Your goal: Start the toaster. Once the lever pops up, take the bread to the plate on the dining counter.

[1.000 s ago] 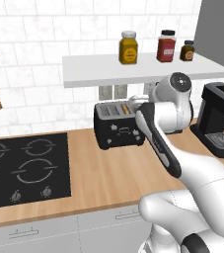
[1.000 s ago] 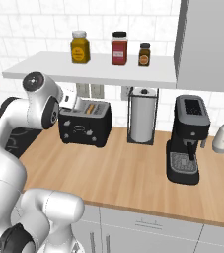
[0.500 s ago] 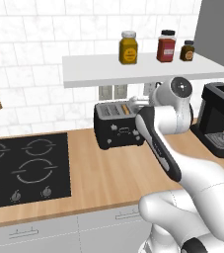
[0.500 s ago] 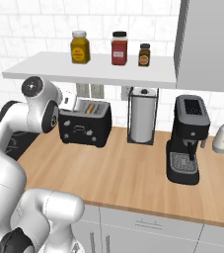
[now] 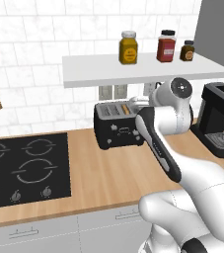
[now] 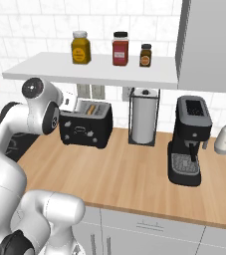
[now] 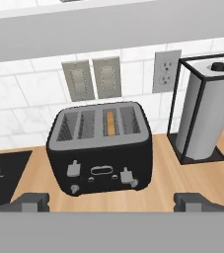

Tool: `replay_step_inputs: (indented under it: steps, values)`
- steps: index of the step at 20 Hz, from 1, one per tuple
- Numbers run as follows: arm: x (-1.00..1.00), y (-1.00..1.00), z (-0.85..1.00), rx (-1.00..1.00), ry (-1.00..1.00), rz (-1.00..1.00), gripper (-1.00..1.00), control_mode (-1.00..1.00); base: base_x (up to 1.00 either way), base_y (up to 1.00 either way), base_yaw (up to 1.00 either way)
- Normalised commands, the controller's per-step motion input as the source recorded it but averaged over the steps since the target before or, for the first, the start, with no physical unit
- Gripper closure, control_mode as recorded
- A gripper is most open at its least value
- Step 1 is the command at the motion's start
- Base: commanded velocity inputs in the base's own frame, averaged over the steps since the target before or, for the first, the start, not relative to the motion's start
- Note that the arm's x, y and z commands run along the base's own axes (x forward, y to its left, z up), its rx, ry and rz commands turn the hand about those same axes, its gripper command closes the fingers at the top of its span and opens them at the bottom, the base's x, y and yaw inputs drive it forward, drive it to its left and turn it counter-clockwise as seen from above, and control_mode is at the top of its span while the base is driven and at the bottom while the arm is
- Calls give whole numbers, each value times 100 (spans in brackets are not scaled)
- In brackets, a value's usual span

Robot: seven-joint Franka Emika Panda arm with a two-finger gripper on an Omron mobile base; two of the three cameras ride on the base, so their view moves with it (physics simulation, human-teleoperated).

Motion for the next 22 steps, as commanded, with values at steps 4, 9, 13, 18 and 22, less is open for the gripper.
replay_step_inputs:
  steps: [4, 9, 13, 18, 22]
  values:
    - [0, 0, 0, 0, 0, 0, -100, -100, 0, 0, 0]
    - [0, 0, 0, 0, 0, 0, -100, -100, 0, 0, 0]
    - [0, 0, -1, 0, 0, 0, -100, -100, 0, 0, 0]
    - [0, 0, -2, 0, 0, 0, -100, -100, 0, 0, 0]
    - [0, -4, -2, 0, 0, 0, -100, -100, 0, 0, 0]
